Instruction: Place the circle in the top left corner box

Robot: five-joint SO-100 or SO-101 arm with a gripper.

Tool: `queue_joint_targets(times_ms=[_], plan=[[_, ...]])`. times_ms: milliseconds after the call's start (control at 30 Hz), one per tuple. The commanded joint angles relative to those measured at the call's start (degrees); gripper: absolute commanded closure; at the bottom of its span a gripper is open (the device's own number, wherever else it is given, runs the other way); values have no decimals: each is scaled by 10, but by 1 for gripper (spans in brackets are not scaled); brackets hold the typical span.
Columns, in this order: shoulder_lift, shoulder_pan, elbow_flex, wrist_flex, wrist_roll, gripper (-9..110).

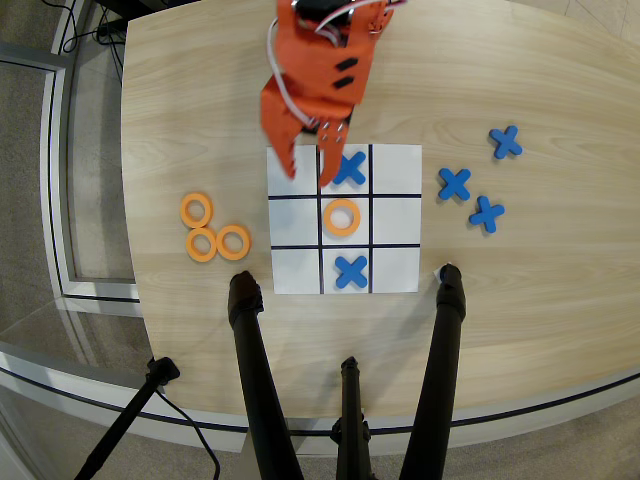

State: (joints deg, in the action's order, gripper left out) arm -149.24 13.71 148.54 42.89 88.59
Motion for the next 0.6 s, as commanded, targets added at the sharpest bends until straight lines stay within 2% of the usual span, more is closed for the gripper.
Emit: queue_joint_targets(times_ms=[0,133,300,433,567], plan=[[163,26,-91,-111,-4,89],[318,50,-158,-198,6,88],[461,74,-229,-241,25,88],[541,91,-258,-301,43,88],[596,106,-302,-310,56,88]])
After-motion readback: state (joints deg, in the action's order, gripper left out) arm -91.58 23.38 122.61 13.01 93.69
